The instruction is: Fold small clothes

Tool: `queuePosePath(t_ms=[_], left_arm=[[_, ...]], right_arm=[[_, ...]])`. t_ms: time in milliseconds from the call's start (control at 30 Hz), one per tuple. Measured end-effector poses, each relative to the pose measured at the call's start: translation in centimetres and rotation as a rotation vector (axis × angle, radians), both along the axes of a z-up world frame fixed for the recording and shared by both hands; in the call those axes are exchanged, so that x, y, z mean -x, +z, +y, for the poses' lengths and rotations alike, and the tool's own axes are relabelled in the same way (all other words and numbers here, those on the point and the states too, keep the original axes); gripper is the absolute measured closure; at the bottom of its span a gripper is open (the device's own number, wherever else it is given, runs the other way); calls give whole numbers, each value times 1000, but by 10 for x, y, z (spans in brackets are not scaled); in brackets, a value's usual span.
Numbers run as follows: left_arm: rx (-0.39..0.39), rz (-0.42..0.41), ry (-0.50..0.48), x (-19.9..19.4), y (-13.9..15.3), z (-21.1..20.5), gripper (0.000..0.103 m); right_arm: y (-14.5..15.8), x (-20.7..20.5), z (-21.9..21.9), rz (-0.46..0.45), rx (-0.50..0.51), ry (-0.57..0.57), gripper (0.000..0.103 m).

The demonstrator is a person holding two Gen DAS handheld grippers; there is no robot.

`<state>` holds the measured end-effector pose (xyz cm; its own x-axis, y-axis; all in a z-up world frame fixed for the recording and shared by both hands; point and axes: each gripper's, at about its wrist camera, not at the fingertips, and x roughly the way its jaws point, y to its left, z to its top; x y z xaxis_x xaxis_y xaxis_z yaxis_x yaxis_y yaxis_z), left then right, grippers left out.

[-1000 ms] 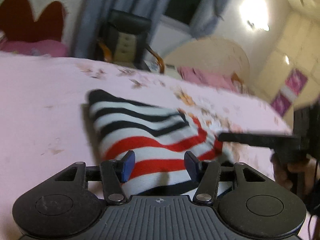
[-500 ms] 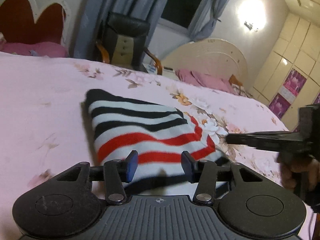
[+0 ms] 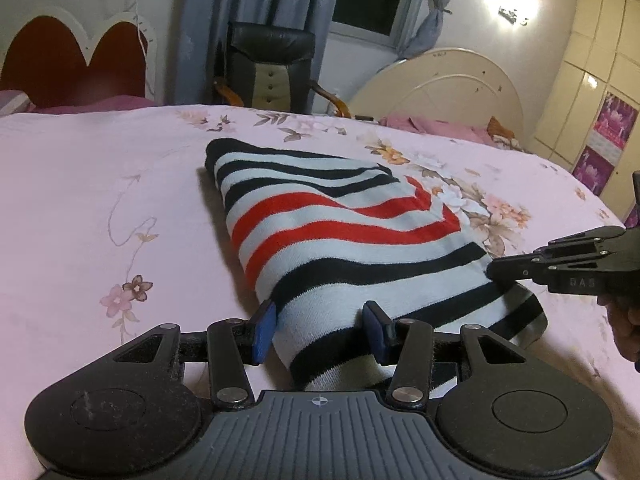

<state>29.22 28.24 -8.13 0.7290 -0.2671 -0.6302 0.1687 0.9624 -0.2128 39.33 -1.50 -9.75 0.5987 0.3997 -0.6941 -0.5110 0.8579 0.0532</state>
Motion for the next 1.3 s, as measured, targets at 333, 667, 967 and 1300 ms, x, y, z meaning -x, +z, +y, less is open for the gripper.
queuePosePath(t_ms=[333, 667, 967, 1300], left_arm=[[26, 4, 47, 40, 3, 5, 55], [-5, 24, 73, 43, -6, -3, 55], [-92, 29, 118, 45, -6, -22, 38], [-172, 0, 164, 79, 12, -47, 15]], right_arm=[[24, 48, -4, 10, -52, 63, 90], [-4, 42, -14, 158, -128, -73, 103], [-18, 25, -24, 165, -112, -87, 103], [16, 74, -38, 38, -129, -113, 36]])
